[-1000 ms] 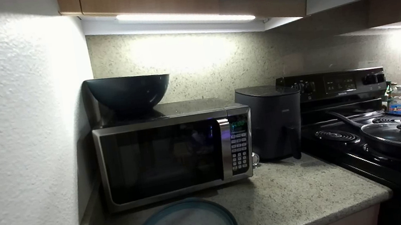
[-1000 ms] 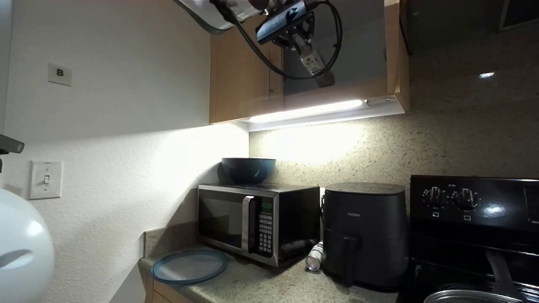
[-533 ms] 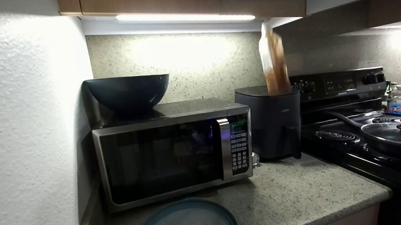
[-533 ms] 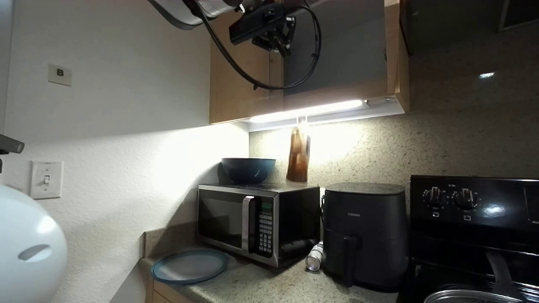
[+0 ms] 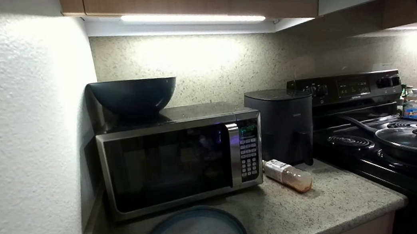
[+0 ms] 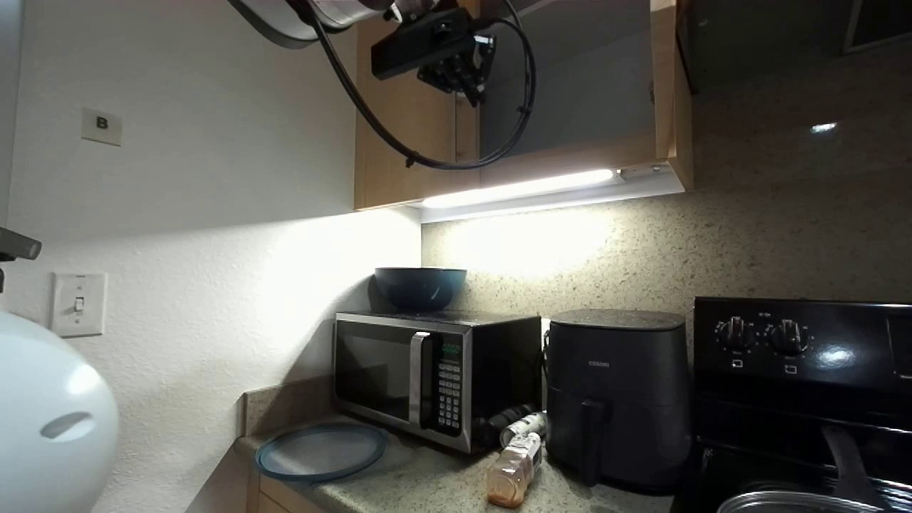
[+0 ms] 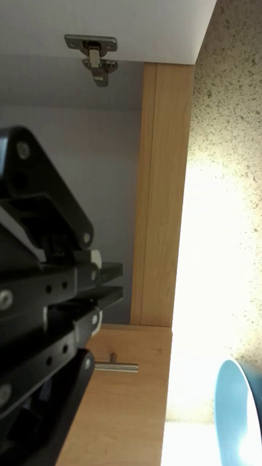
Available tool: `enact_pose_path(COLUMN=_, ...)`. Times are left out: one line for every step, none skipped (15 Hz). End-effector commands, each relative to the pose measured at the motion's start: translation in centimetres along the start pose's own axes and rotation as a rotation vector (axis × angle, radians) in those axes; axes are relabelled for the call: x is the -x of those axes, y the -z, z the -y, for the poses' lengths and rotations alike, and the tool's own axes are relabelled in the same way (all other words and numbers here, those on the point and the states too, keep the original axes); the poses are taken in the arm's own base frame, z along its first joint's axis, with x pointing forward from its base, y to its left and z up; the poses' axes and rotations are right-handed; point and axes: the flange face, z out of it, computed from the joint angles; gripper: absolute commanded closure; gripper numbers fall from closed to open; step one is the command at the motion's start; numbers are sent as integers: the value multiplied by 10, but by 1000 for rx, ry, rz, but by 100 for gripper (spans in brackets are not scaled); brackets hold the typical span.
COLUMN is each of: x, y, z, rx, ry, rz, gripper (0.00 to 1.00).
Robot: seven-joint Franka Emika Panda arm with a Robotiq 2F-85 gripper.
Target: Take the bottle out of the open cabinet and place it on the countertop next to the microwave
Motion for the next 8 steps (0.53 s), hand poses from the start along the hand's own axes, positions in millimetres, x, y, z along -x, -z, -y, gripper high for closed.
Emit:
enact_pose_path(x=0, y=0, z=0, rx=0, ry=0, rz=5, gripper=82)
enact_pose_path(x=0, y=0, z=0, rx=-1, ry=-1, rz=5, gripper=76)
enact_pose_path(x=0, y=0, z=0, rx=-1, ry=-1, rz=6, gripper=70)
enact_pose_path(x=1, y=-4, z=3, rx=-36, ry=-22, rz=2, gripper=45)
enact_pose_path(x=7, y=-10, z=8, rx=-61, ry=-30, rz=14, gripper=44)
enact_pose_path(x=14, y=-16, z=15, rx=-86, ry=-44, rz=31, gripper=39)
enact_pose_path(x=22, y=-22, z=22, rx=-108, ry=-53, rz=49, gripper=34)
enact_pose_path(x=30, y=-29, z=28, rx=-133, ry=-63, rz=68, gripper=27)
